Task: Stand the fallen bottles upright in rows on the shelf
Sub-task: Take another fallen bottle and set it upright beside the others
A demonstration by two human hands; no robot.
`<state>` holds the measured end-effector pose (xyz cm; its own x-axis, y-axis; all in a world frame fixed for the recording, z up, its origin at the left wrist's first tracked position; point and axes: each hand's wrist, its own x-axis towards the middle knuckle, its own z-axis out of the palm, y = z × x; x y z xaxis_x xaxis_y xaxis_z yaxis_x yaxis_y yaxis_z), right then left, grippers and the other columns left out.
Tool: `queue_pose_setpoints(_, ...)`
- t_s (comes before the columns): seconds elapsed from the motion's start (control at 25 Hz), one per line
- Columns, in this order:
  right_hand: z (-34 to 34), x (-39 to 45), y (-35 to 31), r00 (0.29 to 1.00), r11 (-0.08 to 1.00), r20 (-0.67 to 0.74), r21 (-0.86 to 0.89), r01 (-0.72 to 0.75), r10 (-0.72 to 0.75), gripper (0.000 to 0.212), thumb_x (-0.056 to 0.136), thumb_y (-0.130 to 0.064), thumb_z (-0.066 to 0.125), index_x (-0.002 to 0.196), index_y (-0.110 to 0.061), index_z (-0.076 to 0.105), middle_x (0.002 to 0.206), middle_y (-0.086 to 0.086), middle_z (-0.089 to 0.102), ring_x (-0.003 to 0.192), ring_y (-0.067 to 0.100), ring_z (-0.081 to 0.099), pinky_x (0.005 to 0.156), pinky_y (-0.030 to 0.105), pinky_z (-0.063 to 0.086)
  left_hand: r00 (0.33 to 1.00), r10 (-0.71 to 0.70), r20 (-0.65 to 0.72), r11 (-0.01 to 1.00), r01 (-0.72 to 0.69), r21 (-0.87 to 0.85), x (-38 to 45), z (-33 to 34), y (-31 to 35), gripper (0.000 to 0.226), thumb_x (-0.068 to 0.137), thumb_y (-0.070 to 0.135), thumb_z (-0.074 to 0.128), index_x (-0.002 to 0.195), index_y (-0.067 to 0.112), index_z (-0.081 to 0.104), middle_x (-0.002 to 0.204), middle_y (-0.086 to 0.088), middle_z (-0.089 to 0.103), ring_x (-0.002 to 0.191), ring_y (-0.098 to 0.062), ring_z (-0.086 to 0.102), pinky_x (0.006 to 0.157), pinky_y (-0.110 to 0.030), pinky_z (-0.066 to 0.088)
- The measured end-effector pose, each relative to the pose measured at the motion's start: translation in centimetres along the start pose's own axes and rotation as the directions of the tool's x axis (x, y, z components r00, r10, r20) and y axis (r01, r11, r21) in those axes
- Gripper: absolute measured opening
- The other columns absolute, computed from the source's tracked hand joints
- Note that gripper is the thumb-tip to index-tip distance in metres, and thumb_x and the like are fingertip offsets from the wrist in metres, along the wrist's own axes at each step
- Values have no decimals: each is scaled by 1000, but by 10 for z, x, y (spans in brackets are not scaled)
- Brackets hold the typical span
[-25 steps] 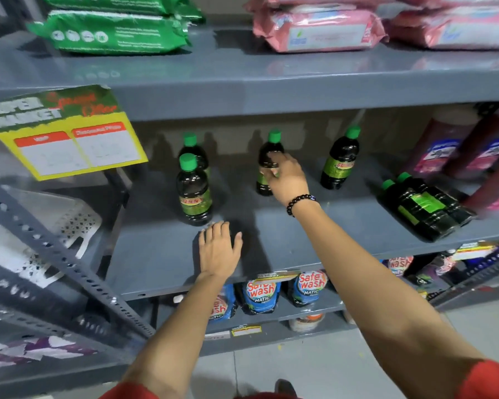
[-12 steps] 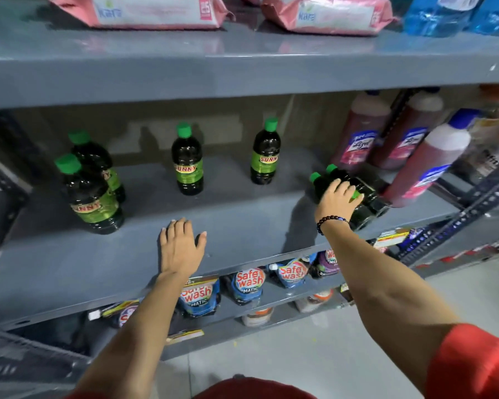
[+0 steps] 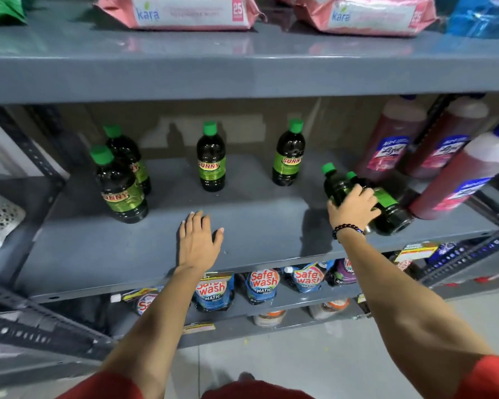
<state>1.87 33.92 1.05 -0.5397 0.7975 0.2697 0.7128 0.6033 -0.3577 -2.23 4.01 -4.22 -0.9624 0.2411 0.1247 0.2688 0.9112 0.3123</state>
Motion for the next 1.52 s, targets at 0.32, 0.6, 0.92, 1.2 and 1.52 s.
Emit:
queue_pose_setpoints(0.32,-2,-71,-121,965,461,61,885,67,-256,41,61,-6,74,96,-6,52,96,14,58,89,26,56,85,17,44,993,-97,-67,995,95,-31,-9,-21,-35,50,93,36,44,130,3,42,143,-18,42,137,-32,30,115,-48,22)
queue_pose_setpoints(0.6,16,-110,-179,847,546,348,834,-83,-402,51,69,0,74,112,1,48,119,23,55,101,30,57,85,33,47,986,-155,-59,988,155,-11,-16,-30,-66,49,93,35,43,130,3,40,141,-17,44,135,-31,33,114,-46,22)
queue_pose_setpoints(0.92,-5,-106,-192,867,592,296,806,-3,-400,82,59,-36,85,125,-10,45,123,7,48,113,20,49,98,34,44,989,-131,-63,991,130,-14,-18,-26,-69,49,93,34,44,128,1,42,138,-19,47,134,-33,35,114,-47,25)
queue_pose_setpoints(1.2,-47,-79,-227,767,707,175,552,443,-617,36,83,-25,66,116,-10,62,118,16,63,106,34,59,90,36,49,991,-125,-54,992,125,-9,-19,-26,-70,49,94,36,41,130,2,40,139,-18,46,135,-32,34,114,-46,24)
queue_pose_setpoints(1.52,-57,-81,-229,736,749,260,463,474,-626,47,81,-34,68,122,-14,57,123,16,58,109,35,57,91,35,47,992,-116,-52,993,115,-7,-18,-25,-71,48,94,36,41,128,2,42,138,-18,47,133,-33,36,114,-47,24)
